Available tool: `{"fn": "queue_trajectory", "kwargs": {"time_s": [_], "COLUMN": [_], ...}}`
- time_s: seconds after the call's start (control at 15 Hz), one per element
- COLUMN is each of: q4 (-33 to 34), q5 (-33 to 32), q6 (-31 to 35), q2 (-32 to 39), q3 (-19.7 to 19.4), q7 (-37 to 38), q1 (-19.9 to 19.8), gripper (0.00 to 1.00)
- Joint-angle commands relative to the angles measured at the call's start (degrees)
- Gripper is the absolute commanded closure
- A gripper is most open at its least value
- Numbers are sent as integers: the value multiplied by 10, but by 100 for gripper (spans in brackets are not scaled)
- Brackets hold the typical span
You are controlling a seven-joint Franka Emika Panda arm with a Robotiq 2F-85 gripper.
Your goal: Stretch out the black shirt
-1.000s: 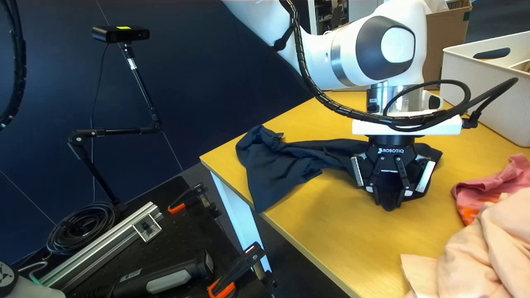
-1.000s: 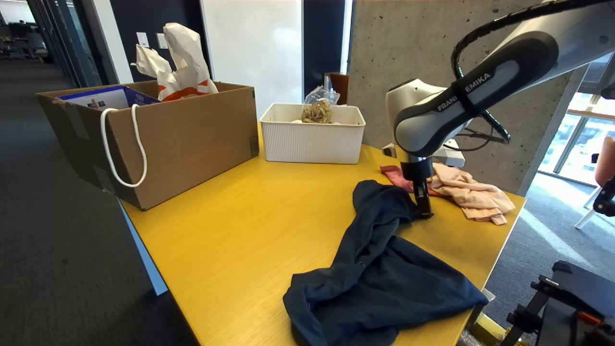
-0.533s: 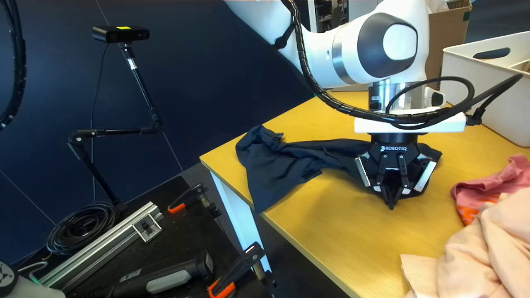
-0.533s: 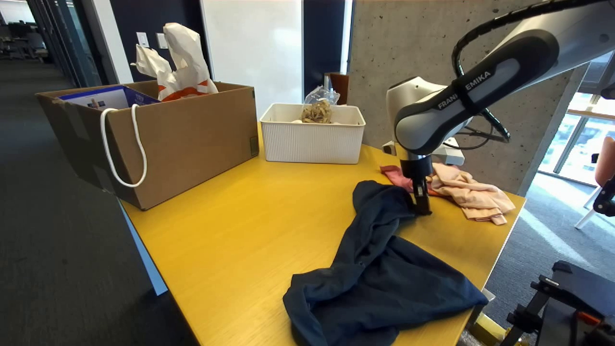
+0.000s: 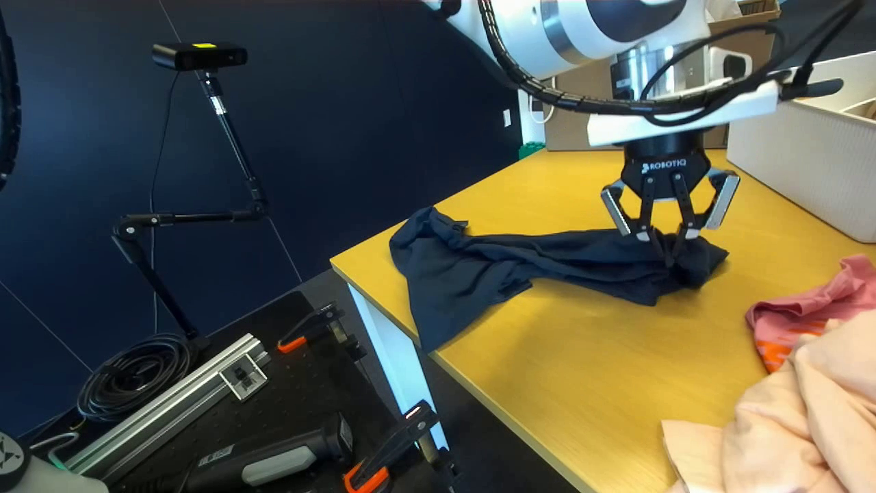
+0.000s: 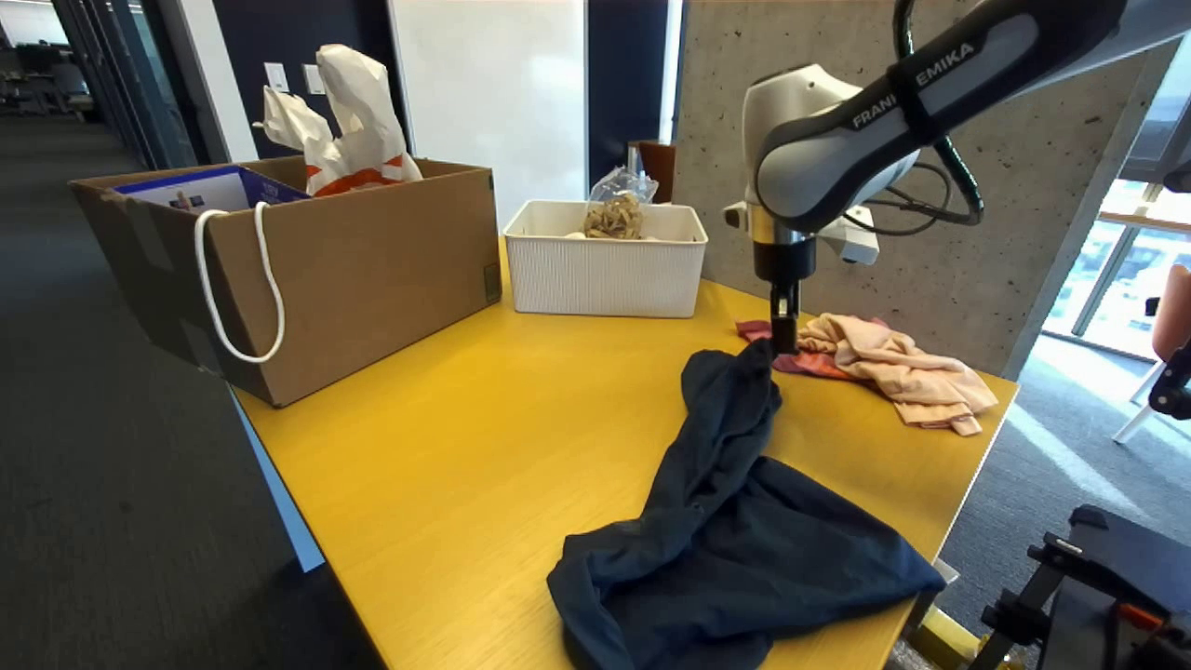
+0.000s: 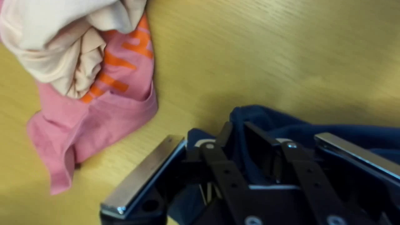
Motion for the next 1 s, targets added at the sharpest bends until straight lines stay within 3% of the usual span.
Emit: {"fn": "queue_trajectory", "kwargs": {"time_s": [0.0,0.47,0.93], "q4": [72,213,375], "q5": [4,-9,-5], "q6": [-27,-60,-114], "q2": [6,11,61], "q3": [7,-4,-12], "q7": [45,115,126], "q1": [24,81,84], "gripper": [96,96,96]}}
